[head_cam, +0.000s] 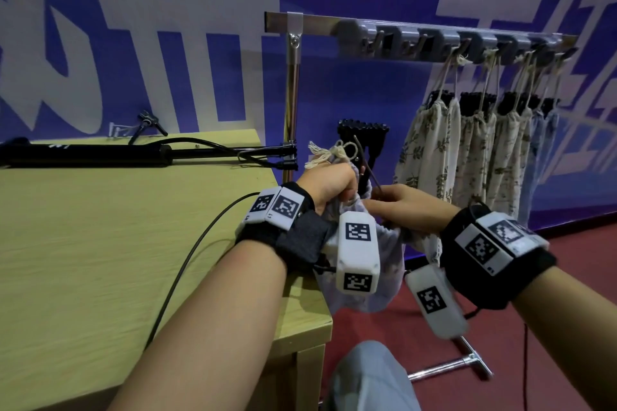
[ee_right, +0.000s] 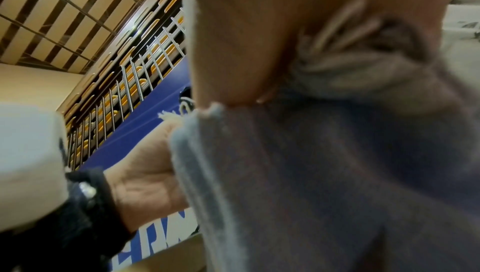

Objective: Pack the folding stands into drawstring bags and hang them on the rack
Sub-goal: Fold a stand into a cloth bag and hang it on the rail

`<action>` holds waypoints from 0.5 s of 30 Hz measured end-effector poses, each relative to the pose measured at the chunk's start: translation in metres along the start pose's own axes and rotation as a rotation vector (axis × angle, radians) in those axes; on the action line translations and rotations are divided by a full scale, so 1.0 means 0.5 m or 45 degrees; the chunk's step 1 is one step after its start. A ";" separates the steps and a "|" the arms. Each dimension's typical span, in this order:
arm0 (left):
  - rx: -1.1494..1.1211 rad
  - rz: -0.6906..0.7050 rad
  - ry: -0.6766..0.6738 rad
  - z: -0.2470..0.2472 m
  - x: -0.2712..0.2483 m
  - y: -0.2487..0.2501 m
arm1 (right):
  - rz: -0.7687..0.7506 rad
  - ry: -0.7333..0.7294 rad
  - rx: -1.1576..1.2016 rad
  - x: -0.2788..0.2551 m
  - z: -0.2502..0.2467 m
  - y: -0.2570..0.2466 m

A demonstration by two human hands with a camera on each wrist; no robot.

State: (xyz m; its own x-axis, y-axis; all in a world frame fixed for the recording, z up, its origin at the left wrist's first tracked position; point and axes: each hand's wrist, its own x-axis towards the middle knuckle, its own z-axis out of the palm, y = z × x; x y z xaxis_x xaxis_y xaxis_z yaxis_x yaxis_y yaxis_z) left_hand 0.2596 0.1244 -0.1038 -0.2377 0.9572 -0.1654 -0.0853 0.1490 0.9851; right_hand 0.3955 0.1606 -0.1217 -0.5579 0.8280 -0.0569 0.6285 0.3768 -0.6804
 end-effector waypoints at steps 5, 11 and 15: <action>0.121 0.023 -0.015 0.001 -0.015 0.006 | 0.108 0.237 -0.254 0.011 0.004 0.006; 0.160 0.290 -0.034 0.004 -0.017 0.006 | 0.260 0.483 0.236 0.040 -0.037 0.034; 0.258 0.335 -0.099 0.004 -0.019 0.005 | 0.232 0.468 0.435 0.033 -0.044 0.018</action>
State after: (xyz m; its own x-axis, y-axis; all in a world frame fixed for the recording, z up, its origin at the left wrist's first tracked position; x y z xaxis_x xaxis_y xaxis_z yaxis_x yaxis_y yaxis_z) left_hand 0.2639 0.1162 -0.0999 -0.1508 0.9843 0.0917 0.1650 -0.0664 0.9841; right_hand 0.4039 0.1865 -0.1125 -0.1909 0.9814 0.0215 0.4510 0.1072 -0.8861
